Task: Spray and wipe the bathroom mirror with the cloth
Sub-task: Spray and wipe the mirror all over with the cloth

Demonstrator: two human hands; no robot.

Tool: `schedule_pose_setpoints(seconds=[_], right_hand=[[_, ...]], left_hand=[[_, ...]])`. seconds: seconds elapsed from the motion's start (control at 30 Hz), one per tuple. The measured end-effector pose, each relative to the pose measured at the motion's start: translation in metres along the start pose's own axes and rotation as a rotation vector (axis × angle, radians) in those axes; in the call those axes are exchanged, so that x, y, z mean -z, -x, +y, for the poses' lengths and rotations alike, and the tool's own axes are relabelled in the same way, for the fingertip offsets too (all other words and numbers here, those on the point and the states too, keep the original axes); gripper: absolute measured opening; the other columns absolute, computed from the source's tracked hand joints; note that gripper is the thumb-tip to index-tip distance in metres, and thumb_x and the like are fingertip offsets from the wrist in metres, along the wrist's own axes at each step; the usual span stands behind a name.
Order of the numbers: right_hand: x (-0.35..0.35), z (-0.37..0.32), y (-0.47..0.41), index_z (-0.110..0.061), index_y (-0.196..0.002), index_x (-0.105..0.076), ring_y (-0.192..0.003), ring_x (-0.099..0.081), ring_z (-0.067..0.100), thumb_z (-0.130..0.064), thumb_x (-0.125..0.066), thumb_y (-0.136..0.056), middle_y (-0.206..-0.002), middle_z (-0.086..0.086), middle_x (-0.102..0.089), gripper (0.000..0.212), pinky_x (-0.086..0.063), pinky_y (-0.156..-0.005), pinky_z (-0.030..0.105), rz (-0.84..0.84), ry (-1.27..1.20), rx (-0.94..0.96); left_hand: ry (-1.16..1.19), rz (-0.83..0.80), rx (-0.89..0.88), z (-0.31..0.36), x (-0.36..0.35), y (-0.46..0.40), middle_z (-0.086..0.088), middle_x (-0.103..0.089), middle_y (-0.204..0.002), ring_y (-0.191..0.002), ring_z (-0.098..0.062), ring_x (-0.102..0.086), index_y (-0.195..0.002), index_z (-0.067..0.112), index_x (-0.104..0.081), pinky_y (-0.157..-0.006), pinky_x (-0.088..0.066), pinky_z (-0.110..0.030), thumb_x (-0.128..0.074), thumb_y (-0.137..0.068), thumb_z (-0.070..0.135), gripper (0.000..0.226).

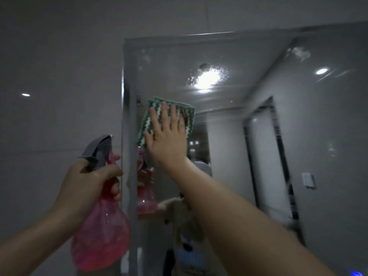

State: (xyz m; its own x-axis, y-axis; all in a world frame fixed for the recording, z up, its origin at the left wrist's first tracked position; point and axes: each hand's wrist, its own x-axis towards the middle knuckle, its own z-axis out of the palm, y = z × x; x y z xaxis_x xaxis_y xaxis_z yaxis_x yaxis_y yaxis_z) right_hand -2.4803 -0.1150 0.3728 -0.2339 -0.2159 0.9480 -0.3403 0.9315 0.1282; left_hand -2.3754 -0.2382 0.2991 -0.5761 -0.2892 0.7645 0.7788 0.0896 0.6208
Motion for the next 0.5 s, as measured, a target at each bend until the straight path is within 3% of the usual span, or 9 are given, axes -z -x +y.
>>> schedule_pose_setpoints(seconds=[0.07,0.2,0.27,0.33,0.43,0.5], right_hand=[[-0.008,-0.019,0.000,-0.021,-0.151,0.012,-0.143,0.022,0.029,-0.044,-0.021,-0.103,-0.157,0.010,0.022,0.063,0.018,-0.112,0.039,-0.085,-0.011,0.026],[-0.009,-0.025,-0.001,-0.022,-0.151,0.012,-0.144,0.022,0.027,-0.044,-0.022,-0.102,-0.157,0.008,0.022,0.064,0.019,-0.112,0.038,-0.099,0.000,0.059],[-0.006,-0.018,-0.002,-0.024,-0.152,0.009,-0.144,0.021,0.024,-0.046,-0.023,-0.102,-0.158,0.006,0.020,0.063,0.018,-0.113,0.038,-0.112,0.023,0.117],[0.000,-0.003,-0.003,-0.028,-0.152,0.009,-0.145,0.020,0.021,-0.048,-0.020,-0.102,-0.159,0.002,0.019,0.061,0.014,-0.114,0.037,-0.137,0.053,0.197],[0.009,0.026,-0.003,-0.032,-0.151,0.008,-0.146,0.016,0.017,-0.050,-0.018,-0.102,-0.159,-0.002,0.016,0.058,0.008,-0.116,0.037,-0.132,0.109,0.261],[0.017,0.050,-0.003,-0.033,-0.151,0.007,-0.146,0.015,0.017,-0.051,-0.018,-0.101,-0.160,-0.002,0.014,0.058,0.007,-0.116,0.037,-0.110,0.129,0.234]], left_hand=[[-0.020,0.007,0.012,-0.001,0.019,-0.002,-0.007,-0.041,-0.039,-0.033,-0.019,-0.040,-0.098,0.001,-0.060,-0.035,-0.038,-0.026,-0.053,-0.081,-0.010,0.021],[0.026,0.042,0.084,-0.007,0.040,-0.007,-0.004,-0.042,-0.039,-0.033,-0.017,-0.041,-0.102,0.002,-0.061,-0.036,-0.039,-0.027,-0.059,-0.078,0.003,0.024],[-0.018,0.045,0.096,-0.009,0.036,-0.009,-0.001,-0.049,-0.042,-0.039,-0.020,-0.048,-0.105,0.003,-0.061,-0.045,-0.045,-0.033,-0.071,-0.062,0.027,0.051],[-0.066,0.037,0.084,-0.011,0.023,-0.011,0.000,-0.053,-0.045,-0.043,-0.024,-0.051,-0.104,0.001,-0.061,-0.052,-0.047,-0.038,-0.073,-0.045,0.038,0.071],[-0.112,-0.012,0.058,-0.010,-0.009,-0.008,0.001,-0.053,-0.043,-0.042,-0.023,-0.050,-0.099,-0.003,-0.060,-0.053,-0.045,-0.037,-0.072,-0.042,0.039,0.072],[-0.087,-0.033,0.052,-0.010,-0.033,-0.004,0.001,-0.052,-0.042,-0.038,-0.019,-0.050,-0.101,-0.006,-0.058,-0.052,-0.045,-0.035,-0.073,-0.053,0.028,0.061]])
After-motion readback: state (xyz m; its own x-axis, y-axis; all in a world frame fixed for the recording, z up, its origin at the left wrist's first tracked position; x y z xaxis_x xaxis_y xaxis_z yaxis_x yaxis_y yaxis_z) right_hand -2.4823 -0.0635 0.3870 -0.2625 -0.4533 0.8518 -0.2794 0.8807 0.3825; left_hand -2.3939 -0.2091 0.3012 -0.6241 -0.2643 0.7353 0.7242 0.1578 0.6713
